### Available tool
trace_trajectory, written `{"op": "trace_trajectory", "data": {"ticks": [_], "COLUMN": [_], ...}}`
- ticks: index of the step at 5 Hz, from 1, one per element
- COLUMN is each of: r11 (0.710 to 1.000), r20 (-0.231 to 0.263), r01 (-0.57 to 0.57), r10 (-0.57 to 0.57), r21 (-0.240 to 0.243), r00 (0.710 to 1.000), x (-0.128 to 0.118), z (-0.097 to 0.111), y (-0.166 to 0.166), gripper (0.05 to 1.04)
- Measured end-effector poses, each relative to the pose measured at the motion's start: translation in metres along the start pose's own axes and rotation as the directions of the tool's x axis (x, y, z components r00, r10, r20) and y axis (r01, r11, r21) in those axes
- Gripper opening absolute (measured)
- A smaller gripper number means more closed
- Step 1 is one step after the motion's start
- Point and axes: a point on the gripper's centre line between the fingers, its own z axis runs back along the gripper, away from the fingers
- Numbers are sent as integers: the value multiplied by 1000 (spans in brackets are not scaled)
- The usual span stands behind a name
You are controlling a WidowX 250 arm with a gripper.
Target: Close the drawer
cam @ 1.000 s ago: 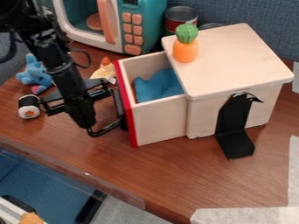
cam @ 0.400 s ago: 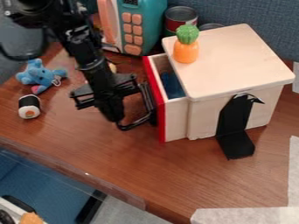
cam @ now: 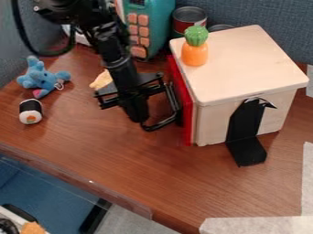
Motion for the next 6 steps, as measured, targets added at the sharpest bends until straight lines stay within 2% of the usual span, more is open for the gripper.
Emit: {"op": "trace_trajectory", "data": {"ticks": [1,2,3,4,5,6], "r11": [1000,997,996,990,949,894], "r20": [-1,0,108,192,223,208], "r01": [0,76,86,139,314,432], "r10": [0,-76,-89,-136,-313,-449], "r21": [-2,32,32,-3,32,121], "r00": [1000,997,990,972,923,869], "x": [-1,-7,-2,5,5,2], "z": [0,5,35,68,95,110], "y": [-6,-8,-13,-4,16,31], "gripper": [128,328,633,930,1009,1005]}}
